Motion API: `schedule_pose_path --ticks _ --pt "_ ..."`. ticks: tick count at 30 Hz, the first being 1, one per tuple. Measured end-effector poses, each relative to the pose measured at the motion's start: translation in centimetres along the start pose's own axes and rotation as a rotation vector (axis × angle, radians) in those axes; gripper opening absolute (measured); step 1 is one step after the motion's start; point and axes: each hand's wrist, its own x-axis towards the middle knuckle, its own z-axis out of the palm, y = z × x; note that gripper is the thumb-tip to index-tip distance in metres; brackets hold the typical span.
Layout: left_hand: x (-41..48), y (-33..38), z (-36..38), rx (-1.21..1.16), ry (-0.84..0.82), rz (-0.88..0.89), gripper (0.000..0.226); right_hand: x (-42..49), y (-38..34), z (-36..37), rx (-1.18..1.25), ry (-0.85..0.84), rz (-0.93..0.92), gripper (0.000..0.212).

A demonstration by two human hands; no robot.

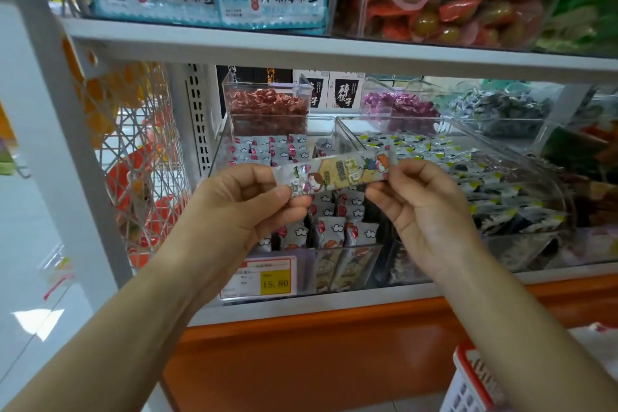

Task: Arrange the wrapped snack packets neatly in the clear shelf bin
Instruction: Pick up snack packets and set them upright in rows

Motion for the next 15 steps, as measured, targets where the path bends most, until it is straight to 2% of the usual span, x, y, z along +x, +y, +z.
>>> schedule_pose_path --ticks 2,6,9,10,15 --pt "-0.1 -0.2 -0.2 0.064 -0.002 0.003 0.011 0.0 0.2 -0.2 -0.101 -0.015 -0.056 0.013" --pt "-0.1 -0.3 -0.4 0.154 0.046 0.012 0.026 -0.1 0.6 -0.1 -0.329 -0.088 -0.130 0.023" --pt "0.0 -0.4 -0.7 0.288 0.108 0.054 0.016 -0.3 0.8 0.2 -0.296 -0.134 -0.067 0.009" --pt "0.0 -0.4 -0.8 0.320 0.117 0.068 0.015 -0.3 1.0 0.2 -0.324 -0.131 -0.069 0.011" --pt "-0.2 -0.4 -0.5 0.398 0.108 0.079 0.028 -0.5 1.4 0.2 -0.568 -0.142 -0.133 0.011"
